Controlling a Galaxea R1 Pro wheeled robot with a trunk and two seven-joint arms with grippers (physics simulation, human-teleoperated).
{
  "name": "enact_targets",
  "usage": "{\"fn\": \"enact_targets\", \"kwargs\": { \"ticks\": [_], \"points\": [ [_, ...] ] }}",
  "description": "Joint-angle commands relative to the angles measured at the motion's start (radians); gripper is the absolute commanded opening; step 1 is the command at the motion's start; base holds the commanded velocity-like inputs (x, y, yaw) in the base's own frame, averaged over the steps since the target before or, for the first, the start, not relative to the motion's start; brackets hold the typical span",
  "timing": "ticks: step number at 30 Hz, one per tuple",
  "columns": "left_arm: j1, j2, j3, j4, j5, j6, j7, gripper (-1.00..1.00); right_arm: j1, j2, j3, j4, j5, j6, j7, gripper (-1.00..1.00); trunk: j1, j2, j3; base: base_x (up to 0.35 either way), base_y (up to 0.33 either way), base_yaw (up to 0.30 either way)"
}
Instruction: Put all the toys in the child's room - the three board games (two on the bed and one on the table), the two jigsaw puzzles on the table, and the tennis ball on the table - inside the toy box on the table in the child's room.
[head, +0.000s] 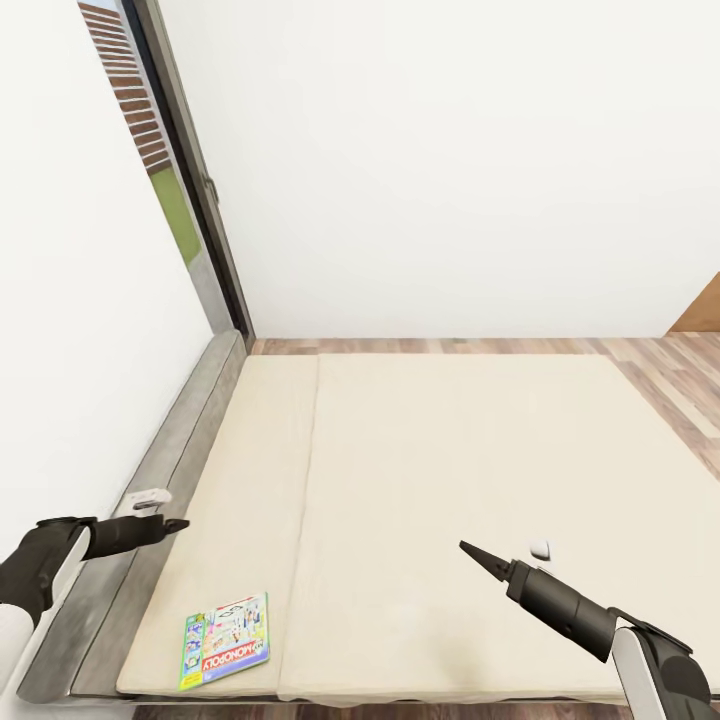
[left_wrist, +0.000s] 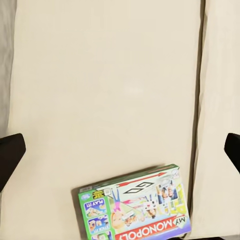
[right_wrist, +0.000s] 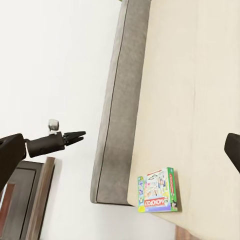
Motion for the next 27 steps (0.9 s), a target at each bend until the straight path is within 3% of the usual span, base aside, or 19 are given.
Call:
{"fn": "enact_targets", "kwargs": {
  "ticks": [1, 11, 27],
  "points": [
    [-0.001, -0.001, 0.003, -0.001, 0.003, 0.008, -0.002, 1.00, -0.001, 0.000, -0.001, 0.000, -0.002, 0.005, 0.002, 1.00, 0.001, -0.002, -0.002, 0.000, 0.000, 0.000],
    [0.000, -0.012, 0.001, 0.013, 0.003, 0.008, 0.002, 1.00, -0.001, 0.000, -0.001, -0.001, -0.002, 0.006, 0.002, 1.00, 0.001, -0.002, -0.005, 0.000, 0.000, 0.000],
    [-0.001, -0.051, 0.000, 0.032, 0.002, 0.007, 0.095, 1.00, -0.001, -0.002, -0.002, -0.005, -0.004, 0.011, 0.003, 1.00, 0.001, -0.002, -0.029, 0.000, 0.000, 0.000]
  ]
}}
